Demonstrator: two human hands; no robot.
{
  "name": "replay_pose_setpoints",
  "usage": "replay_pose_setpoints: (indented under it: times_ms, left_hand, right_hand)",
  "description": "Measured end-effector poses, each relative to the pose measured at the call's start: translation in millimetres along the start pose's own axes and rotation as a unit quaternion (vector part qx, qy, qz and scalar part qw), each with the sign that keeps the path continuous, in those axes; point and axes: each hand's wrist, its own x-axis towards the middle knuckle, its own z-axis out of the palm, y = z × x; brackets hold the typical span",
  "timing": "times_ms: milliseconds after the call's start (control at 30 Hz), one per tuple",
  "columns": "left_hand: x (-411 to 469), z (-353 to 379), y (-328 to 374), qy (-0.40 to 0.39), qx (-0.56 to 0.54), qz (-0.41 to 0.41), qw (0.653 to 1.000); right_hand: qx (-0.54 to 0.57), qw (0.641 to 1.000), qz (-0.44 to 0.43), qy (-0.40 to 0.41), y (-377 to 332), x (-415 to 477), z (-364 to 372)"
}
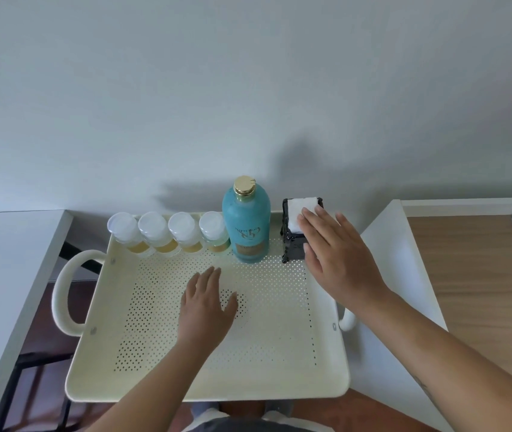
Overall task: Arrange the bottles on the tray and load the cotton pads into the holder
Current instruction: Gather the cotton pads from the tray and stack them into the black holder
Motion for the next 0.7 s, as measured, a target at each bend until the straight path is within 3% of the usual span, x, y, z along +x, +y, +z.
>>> replay_pose_setpoints:
  times_ms: [167,333,700]
  left_hand:
    - [-2,9,-23,-0.050,0.063,0.001,0.997]
    - [-5,16,-29,-0.051,0.094,0.016,0.994]
    - [-5,18,-36,-0.065,0.110,0.023,0.992]
  right_hand:
    - [-0.001,0.999,0.011,-0.047,0,2,0]
    - [0.002,0.996,0.027,-0.088,-1,5,-3]
    - [0.020,0.994,0.038,-0.104,4,6,3]
